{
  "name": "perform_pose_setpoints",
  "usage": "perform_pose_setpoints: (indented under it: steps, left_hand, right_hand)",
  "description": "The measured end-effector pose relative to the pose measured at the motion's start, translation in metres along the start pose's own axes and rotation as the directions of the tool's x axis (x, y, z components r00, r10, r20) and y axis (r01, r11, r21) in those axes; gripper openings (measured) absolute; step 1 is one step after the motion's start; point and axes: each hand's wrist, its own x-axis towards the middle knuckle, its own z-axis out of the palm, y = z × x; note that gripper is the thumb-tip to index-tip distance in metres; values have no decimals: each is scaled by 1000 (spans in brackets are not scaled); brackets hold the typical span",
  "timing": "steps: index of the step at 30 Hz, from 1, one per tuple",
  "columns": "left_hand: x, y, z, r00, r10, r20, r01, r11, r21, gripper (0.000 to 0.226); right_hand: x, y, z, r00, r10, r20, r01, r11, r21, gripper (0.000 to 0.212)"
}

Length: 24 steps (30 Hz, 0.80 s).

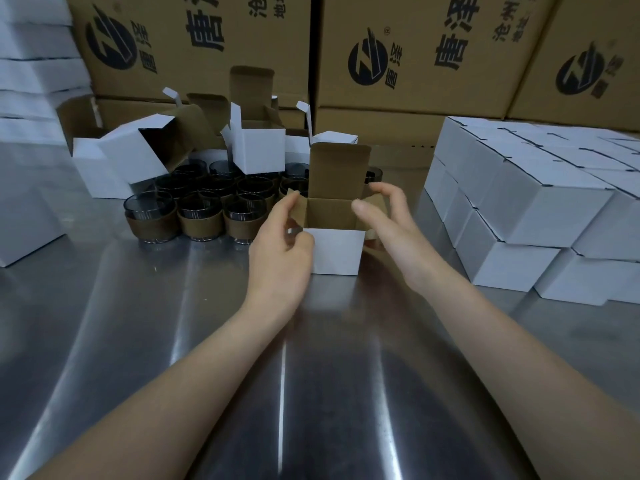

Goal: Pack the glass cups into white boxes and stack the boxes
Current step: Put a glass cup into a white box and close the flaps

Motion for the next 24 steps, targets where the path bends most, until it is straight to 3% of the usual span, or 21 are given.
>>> perform_pose_setpoints:
  steps: [3, 6, 8, 11, 15, 18, 24]
  left_hand:
    - [1, -2, -4, 996, 82, 19, -83, 995, 56, 65]
    - [8, -3, -8, 994, 110, -19, -107, 986, 127, 63]
    - [14, -6, -14, 986, 147, -78, -122, 956, 265, 56]
    - [26, -11, -25, 965, 223, -136, -113, 827, 551, 53]
    - [35, -19, -33, 986, 145, -78, -39, 664, 746, 56]
    - [36, -25, -32, 991, 129, -41, -46, 605, 795, 47]
    - [37, -29, -33, 972, 231, -44, -111, 614, 782, 38]
  right_hand:
    - [0, 4, -1, 998, -60, 14, 61, 996, -65, 74]
    - [2, 7, -3, 995, -97, 19, 98, 992, -78, 74]
    - [3, 9, -4, 992, -121, 28, 122, 990, -65, 71]
    - [4, 10, -5, 991, -133, 20, 134, 987, -83, 69]
    - [4, 10, -5, 989, -145, 1, 145, 985, -93, 71]
    - [3, 9, -4, 987, -162, -13, 160, 983, -89, 70]
    - [2, 9, -4, 987, -161, -23, 158, 982, -103, 71]
